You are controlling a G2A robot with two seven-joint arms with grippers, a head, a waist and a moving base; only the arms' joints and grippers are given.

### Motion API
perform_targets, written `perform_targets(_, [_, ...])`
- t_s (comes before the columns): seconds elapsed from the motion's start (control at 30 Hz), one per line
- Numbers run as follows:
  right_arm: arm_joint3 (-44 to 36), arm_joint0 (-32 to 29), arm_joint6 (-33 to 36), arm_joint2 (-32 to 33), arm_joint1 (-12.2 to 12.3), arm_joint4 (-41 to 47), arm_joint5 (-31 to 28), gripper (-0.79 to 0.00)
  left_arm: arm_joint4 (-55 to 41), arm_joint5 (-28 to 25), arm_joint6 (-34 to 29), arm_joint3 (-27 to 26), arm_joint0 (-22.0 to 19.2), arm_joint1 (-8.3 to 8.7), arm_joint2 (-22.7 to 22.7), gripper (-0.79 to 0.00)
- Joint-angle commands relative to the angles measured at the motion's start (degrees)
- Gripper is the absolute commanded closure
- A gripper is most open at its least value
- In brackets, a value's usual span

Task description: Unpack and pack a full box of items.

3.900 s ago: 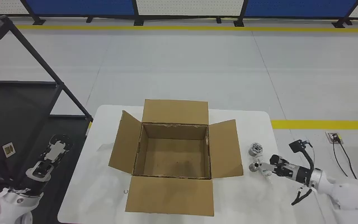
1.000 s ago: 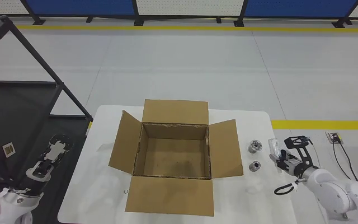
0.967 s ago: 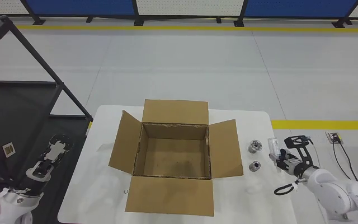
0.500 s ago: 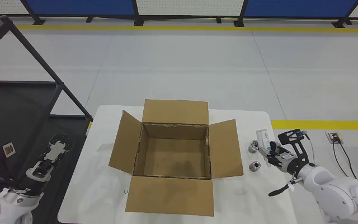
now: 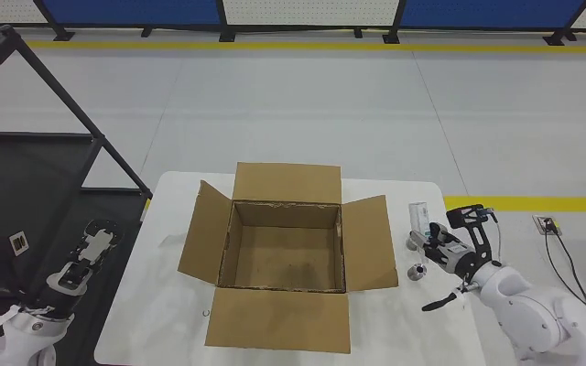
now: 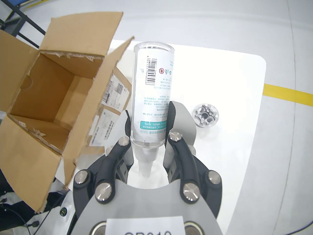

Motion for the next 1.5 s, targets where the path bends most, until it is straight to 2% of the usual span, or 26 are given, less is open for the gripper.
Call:
perform_targets(0.0, [-1.50,2.36,-0.13,-3.42,-0.46,0.07,2.05,0.000,1.27,0.34,1.03,0.00,-0.01,-0.01,0.42,-0.785])
perform_targets(0.23, [-1.71,12.87,2.69,-13.89,-2.31,1.99,6.52,0.000,3.37,0.54,6.19,1.86,2.09,-0.22,-0.83,-0.785])
perform_targets(0.43, [4.40,24.29,5.71,-27.29,-5.27,1.99,9.82,0.000,2.49,-0.35,8.96,2.78,4.28,-0.40,-2.61,-0.785])
perform_targets(0.6, [12.88,33.50,5.81,-38.60,-9.07,1.84,13.75,0.000,1.23,-1.09,9.67,2.70,5.45,-0.48,-3.29,-0.785])
perform_targets(0.7, [18.98,38.01,3.25,-44.40,-11.79,1.41,16.06,0.000,1.08,-1.09,9.85,2.53,5.69,-0.50,-3.35,-0.785])
perform_targets(0.87, [30.67,43.92,1.46,-51.78,-16.82,6.79,15.26,0.000,1.08,-1.09,9.85,2.53,5.69,-0.50,-3.35,-0.785])
perform_targets(0.97, [35.88,46.16,1.78,-54.16,-18.99,9.53,10.61,0.000,1.08,-1.09,9.85,2.53,5.69,-0.50,-3.35,-0.785])
perform_targets(1.47, [35.88,46.16,1.78,-54.16,-18.99,9.53,10.61,0.000,1.08,-1.09,9.85,2.53,5.69,-0.50,-3.35,-0.785])
